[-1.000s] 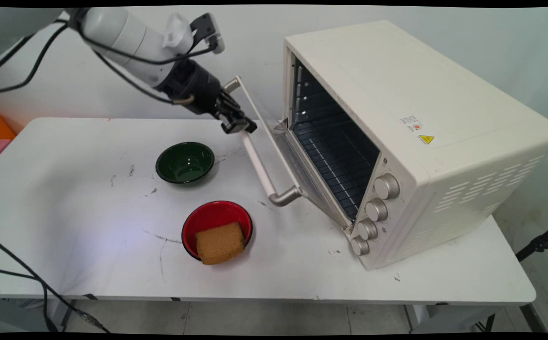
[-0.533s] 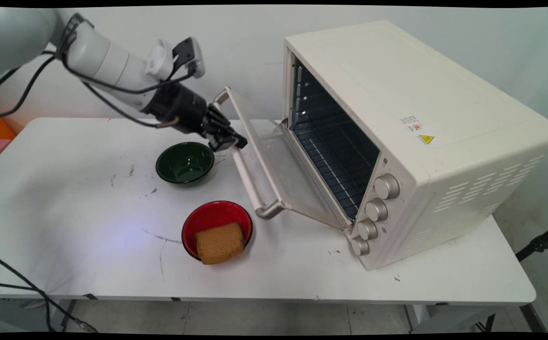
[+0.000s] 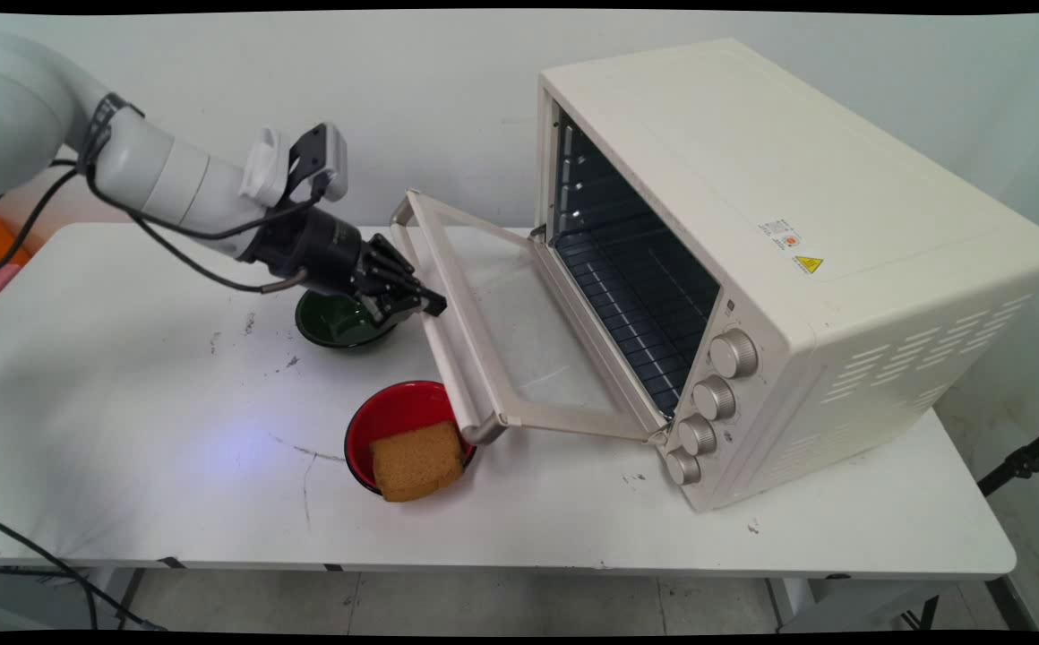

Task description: Open the oven

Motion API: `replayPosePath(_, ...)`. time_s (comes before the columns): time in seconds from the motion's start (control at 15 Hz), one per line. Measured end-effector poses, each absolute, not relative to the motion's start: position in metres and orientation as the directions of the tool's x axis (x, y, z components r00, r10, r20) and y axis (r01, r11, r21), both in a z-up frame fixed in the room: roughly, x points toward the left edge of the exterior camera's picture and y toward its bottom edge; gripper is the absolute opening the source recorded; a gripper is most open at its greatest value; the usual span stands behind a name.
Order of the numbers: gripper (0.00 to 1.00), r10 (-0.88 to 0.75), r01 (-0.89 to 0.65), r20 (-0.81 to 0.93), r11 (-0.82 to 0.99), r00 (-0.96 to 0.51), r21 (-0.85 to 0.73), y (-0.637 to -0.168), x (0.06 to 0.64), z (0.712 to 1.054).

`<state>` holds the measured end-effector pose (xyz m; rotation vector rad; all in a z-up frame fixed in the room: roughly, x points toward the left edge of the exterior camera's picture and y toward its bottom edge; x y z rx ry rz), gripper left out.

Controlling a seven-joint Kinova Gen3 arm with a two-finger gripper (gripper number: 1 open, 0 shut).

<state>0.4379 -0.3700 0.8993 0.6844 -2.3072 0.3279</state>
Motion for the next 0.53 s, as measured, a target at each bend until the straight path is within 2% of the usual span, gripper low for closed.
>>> replayPosePath(0.53, 0.0, -0.371, -0.552, 0.698, 0.833, -0.612, -0.042, -0.354, 0.456, 0.875)
